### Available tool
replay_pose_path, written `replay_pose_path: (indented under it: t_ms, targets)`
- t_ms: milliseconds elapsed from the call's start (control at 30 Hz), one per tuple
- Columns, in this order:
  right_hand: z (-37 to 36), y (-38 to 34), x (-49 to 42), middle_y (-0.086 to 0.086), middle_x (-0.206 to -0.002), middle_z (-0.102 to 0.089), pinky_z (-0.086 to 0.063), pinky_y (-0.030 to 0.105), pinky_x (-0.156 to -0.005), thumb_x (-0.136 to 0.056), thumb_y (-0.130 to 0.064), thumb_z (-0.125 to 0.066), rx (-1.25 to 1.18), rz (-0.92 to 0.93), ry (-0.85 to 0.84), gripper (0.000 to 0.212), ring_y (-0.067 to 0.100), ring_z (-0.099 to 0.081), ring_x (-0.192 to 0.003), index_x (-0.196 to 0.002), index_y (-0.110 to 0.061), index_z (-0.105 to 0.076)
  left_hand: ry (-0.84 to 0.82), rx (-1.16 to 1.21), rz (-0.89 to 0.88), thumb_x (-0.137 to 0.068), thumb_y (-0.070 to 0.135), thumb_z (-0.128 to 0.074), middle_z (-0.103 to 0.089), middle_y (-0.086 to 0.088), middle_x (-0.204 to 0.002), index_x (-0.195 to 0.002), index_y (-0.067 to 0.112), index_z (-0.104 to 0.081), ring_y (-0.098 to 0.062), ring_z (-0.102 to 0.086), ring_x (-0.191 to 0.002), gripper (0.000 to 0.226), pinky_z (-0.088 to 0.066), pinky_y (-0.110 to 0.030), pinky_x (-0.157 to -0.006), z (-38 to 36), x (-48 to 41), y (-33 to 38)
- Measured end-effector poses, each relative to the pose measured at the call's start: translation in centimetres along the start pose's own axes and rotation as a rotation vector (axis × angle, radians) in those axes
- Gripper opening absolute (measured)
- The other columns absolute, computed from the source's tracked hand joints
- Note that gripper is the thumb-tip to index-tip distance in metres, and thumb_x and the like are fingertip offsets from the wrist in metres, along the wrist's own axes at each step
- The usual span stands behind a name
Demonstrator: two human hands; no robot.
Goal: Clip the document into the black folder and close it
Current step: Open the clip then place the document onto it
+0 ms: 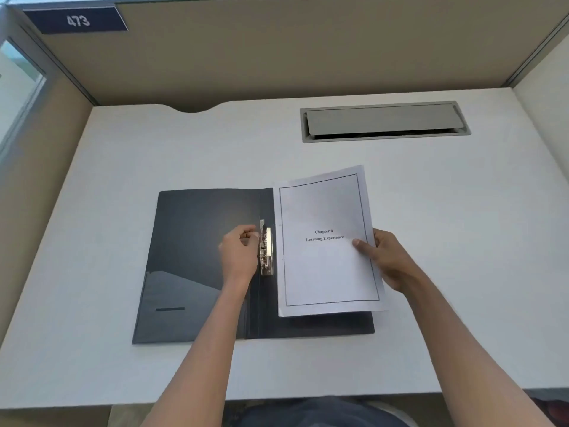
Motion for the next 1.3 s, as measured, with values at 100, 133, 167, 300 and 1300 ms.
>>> replay_pose_path:
  t_ms: [100, 133, 167, 300, 1300]
  targets:
    - [0.7, 0.2, -0.1, 0.01, -0.111, -0.079, -0.063, 0.035, -0.077, -0.101, -0.008, -0.06, 0.01, -0.018, 0.03, 0.022, 0.026, -0.077, -0.097, -0.121, -0.008, -0.07, -0.035, -0.062, 0.001, -0.099, 0.014, -0.068, -0.077, -0.004, -0.101, -0.125, 0.006, -0.074, -0.019, -0.07, -0.096, 0.028, -0.053, -0.028, -0.091, 0.0, -0.3, -0.7]
    - [0.7, 0.3, -0.2, 0.01, -0.111, -0.079, -0.063, 0.036, -0.079, -0.101, -0.008, -0.059, 0.02, -0.021, 0.032, 0.023, 0.026, -0.077, -0.097, -0.122, -0.008, -0.07, -0.052, -0.067, 0.009, -0.098, 0.015, -0.069, -0.076, -0.003, -0.096, -0.126, 0.005, -0.073, -0.02, -0.07, -0.095, 0.03, -0.051, -0.028, -0.089, -0.2, -0.5, -0.9]
    - [0.7, 0.3, -0.3, 0.009, -0.112, -0.078, -0.063, 0.037, -0.08, -0.101, -0.009, -0.059, 0.029, -0.026, 0.032, 0.023, 0.026, -0.077, -0.098, -0.123, -0.008, -0.069, -0.07, -0.067, 0.023, -0.098, 0.017, -0.071, -0.076, -0.001, -0.092, -0.127, 0.005, -0.073, -0.02, -0.069, -0.093, 0.031, -0.05, -0.028, -0.088, -0.4, -0.6, -1.1]
    - [-0.1, 0.8, -0.9, 0.006, -0.111, -0.079, -0.063, 0.035, -0.079, -0.102, -0.008, -0.059, 0.026, -0.042, 0.026, 0.023, 0.025, -0.077, -0.099, -0.122, -0.009, -0.069, -0.109, -0.059, 0.083, -0.096, 0.022, -0.073, -0.072, 0.008, -0.085, -0.129, 0.008, -0.072, -0.012, -0.066, -0.084, 0.036, -0.049, -0.027, -0.084, -1.0, -1.0, -1.9]
    - [-2.8, 2.7, -2.6, -0.01, -0.085, -0.081, -0.059, 0.021, -0.06, -0.1, -0.012, -0.064, 0.114, -0.14, 0.075, 0.007, 0.007, -0.077, -0.077, -0.098, -0.018, -0.068, -0.184, -0.045, 0.061, -0.094, 0.012, -0.067, -0.075, 0.009, -0.082, -0.116, 0.019, -0.08, -0.008, -0.064, -0.073, 0.026, -0.049, -0.021, -0.066, -1.0, -0.9, -2.4]
Point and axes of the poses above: each hand's wrist, its own x-axis away from the middle knuckle, its own z-axis out of the back of the hand, y = z × x, the point moved 5 cm from there along -x, towards the middle knuckle
